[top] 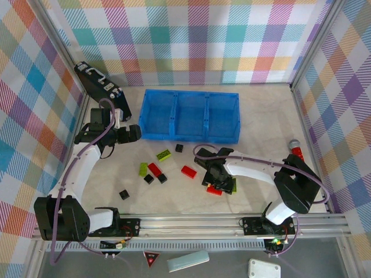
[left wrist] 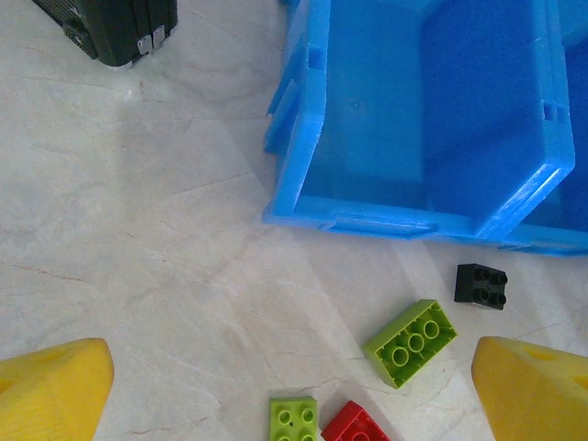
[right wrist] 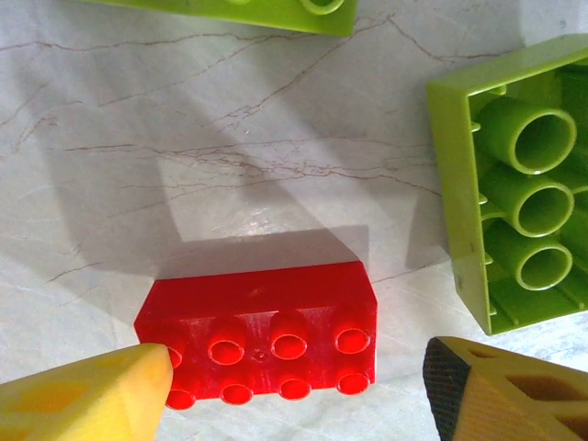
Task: Sort the legos into containers by color
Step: Pick up the lego from the bottom-center of the table.
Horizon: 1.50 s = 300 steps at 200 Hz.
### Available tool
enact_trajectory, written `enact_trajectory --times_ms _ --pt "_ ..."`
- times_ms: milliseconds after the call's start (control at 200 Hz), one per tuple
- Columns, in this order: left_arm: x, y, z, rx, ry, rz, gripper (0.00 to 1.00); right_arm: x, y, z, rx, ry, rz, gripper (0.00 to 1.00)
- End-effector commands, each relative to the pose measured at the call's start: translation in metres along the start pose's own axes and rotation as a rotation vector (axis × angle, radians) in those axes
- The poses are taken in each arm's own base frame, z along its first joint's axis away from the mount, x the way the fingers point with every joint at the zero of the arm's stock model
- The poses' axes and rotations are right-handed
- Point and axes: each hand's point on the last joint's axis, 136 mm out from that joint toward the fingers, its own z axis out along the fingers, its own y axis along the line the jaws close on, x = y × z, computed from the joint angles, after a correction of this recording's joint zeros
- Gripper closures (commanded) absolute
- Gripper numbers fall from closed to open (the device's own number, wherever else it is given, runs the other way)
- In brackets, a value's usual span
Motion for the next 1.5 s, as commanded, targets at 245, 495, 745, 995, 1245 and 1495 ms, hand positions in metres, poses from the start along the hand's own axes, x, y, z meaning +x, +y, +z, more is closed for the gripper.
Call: enact_trajectory --times_ms 245,495,745,995,1245,1495 --pt "0.004 -0.001 -0.003 0.0 0.018 0.016 0.0 0.001 0.0 -0.013 0.027 -0.037 -0.056 0.25" --pt "0.003 -0.002 -0.003 0.001 0.018 0.016 0.0 0.009 0.02 -0.016 -0.073 -0.01 -0.135 0.24" --pt "0.004 0.0 -0.002 -0.006 0.021 0.02 0.0 0.008 0.013 -0.001 -0.018 -0.007 -0.143 0.18" --pt "0.005 0.0 -0.001 -0.008 0.027 0.018 0.0 0.011 0.011 0.014 -0.005 0.008 -0.141 0.2" --pt "0.005 0.001 -0.001 -0.012 0.027 0.022 0.0 0.01 0.008 0.015 0.005 -0.003 -0.145 0.28" --pt "0.005 0.001 -0.002 -0.012 0.025 0.022 0.0 0.007 0.009 0.009 -0.003 -0.018 -0.145 0.35"
